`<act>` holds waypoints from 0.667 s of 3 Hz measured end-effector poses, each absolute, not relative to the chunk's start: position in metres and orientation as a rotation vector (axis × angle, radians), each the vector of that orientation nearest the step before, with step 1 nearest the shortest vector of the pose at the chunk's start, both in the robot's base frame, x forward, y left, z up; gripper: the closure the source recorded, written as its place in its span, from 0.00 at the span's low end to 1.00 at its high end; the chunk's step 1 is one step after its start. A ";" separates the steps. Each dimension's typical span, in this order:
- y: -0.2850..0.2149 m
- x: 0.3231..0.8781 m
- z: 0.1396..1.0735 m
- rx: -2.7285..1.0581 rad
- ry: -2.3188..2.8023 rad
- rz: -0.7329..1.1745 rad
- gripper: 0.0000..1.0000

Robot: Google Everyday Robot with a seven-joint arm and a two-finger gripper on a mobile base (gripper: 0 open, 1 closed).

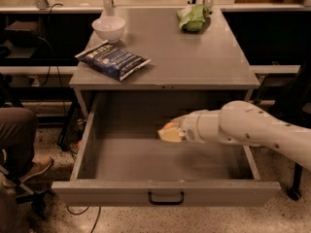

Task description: Place orange into top drawer

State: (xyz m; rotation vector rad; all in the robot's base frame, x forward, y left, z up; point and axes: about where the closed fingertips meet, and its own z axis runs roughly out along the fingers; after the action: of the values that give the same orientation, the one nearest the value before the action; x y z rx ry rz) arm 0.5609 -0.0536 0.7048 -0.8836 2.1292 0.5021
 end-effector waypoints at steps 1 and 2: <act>-0.010 0.573 0.682 -0.919 2.094 0.593 1.00; 0.029 0.592 0.659 -0.912 2.065 0.697 0.75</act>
Offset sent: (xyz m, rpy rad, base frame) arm 0.0458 0.1101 -0.0643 0.1892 0.0515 0.1173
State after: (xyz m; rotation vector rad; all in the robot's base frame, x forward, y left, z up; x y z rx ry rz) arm 0.5925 0.0287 0.6590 -0.9121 2.0655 0.6974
